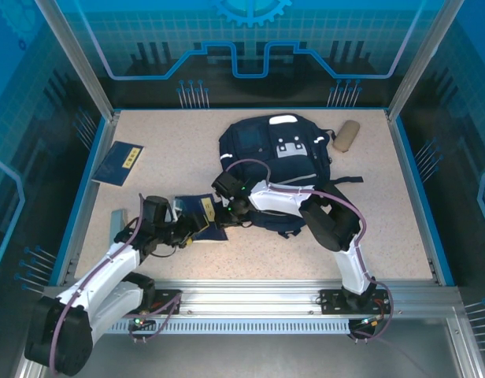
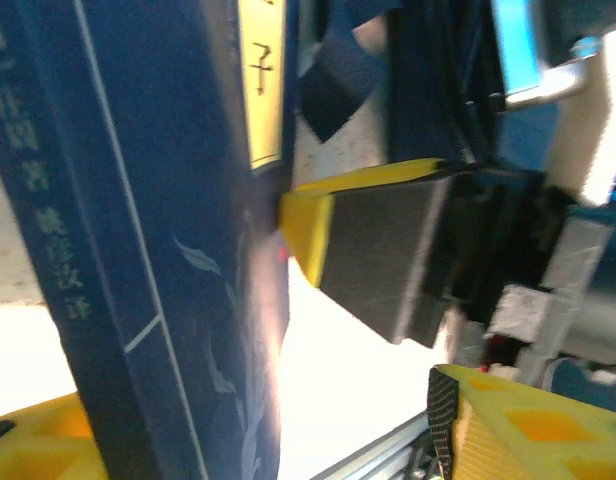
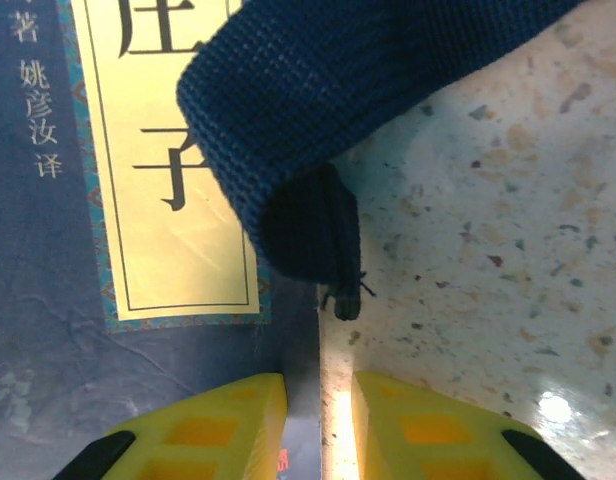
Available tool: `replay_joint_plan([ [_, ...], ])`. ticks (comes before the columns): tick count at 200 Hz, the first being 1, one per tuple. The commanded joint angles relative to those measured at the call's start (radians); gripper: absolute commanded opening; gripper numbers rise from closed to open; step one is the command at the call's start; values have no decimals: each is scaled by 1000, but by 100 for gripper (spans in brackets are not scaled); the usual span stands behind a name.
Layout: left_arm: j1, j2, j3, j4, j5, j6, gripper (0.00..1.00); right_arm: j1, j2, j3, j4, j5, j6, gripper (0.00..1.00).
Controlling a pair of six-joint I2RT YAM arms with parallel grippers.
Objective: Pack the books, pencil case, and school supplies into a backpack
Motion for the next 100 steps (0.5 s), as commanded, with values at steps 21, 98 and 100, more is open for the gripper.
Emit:
replay_joint_plan([
  [21, 11, 46, 21, 49, 15, -22, 46, 0, 33, -56, -18, -10, 2, 29],
  [98, 16, -8, 101, -151, -165, 22, 10, -56, -169, -113, 35, -49, -29, 45],
  [100, 16, -13, 104, -152, -167, 22, 10, -59, -180, -118, 40, -51, -29, 46],
])
